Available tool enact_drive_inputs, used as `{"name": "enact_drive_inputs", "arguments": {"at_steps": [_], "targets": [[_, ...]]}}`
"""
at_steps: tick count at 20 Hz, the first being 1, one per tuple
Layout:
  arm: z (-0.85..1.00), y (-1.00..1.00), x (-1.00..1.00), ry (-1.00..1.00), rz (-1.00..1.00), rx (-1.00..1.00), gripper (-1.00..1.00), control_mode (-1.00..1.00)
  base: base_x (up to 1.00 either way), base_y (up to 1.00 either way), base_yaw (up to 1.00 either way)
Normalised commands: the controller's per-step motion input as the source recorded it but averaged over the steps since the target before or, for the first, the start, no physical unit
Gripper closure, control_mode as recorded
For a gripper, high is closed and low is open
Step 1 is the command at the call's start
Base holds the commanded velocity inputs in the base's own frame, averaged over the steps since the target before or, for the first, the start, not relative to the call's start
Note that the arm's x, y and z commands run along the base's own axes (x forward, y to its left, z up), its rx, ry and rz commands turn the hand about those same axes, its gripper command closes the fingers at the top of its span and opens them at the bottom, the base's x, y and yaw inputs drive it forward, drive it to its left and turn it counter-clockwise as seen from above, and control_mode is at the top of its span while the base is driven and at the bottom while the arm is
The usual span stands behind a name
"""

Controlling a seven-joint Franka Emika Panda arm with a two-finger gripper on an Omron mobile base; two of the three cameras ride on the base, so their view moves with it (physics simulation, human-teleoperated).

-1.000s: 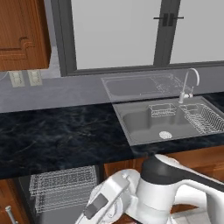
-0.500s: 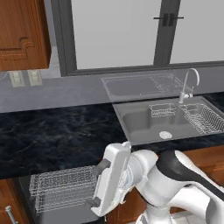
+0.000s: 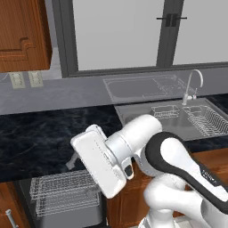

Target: Open the dishwasher door and pull out the top rack.

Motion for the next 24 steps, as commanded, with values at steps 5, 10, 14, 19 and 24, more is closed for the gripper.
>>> {"name": "enact_drive_inputs", "arguments": {"at_steps": [5, 10, 14, 19, 24], "targets": [[-0.42, 0.29, 0.51, -0.11, 0.01, -0.99, -1.00, -1.00, 0.00, 0.00, 0.00], [-0.69, -0.01, 0.58, -0.08, 0.11, -0.83, -1.00, -1.00, 0.00, 0.00, 0.00], [-0.76, -0.30, 0.24, -0.22, 0.15, -0.72, -1.00, -1.00, 0.00, 0.00, 0.00], [-0.66, -0.37, -0.27, -0.34, 0.18, -0.56, -1.00, -1.00, 0.00, 0.00, 0.00], [-0.36, -0.39, -0.65, -0.13, 0.03, -0.13, -1.00, -1.00, 0.00, 0.00, 0.00]]}}
